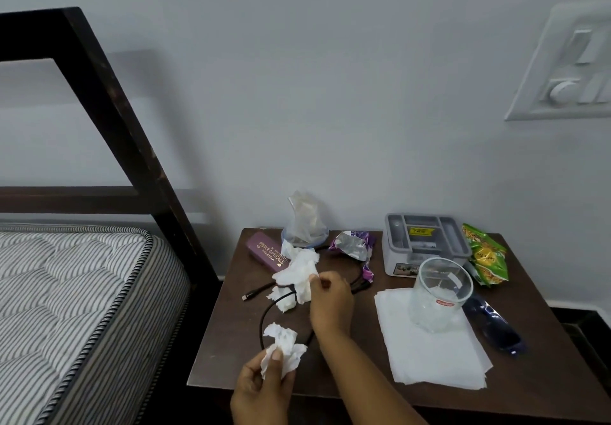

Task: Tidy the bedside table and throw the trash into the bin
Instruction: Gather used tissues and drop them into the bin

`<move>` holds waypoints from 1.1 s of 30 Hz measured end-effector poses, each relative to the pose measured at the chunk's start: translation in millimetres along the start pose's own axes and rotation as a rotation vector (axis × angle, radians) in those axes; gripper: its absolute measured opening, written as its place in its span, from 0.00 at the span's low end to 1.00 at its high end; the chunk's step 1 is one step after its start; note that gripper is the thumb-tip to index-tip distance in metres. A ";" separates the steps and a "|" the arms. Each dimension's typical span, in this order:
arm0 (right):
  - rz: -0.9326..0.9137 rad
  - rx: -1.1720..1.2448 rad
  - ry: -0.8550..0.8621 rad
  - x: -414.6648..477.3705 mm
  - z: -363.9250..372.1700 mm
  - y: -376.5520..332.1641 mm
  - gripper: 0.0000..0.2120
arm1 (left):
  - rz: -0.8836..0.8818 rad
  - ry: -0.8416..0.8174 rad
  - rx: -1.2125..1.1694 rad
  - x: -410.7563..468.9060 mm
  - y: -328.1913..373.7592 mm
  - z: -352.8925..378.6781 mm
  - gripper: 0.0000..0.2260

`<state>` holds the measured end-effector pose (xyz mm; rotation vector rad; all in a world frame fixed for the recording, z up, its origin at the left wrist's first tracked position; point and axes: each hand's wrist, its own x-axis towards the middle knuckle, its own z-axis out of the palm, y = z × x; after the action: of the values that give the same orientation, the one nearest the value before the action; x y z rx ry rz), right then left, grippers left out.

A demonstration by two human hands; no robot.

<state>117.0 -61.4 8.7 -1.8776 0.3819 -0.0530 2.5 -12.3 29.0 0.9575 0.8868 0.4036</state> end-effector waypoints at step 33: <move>0.254 0.313 0.105 -185.2 -498.8 163.8 0.10 | -0.194 -1.202 0.822 -338.9 -210.4 92.9 0.04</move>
<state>-208.2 -511.0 53.2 -1.5105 0.6440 -0.0371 -140.1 -396.1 37.3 1.5561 -0.0274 -0.7409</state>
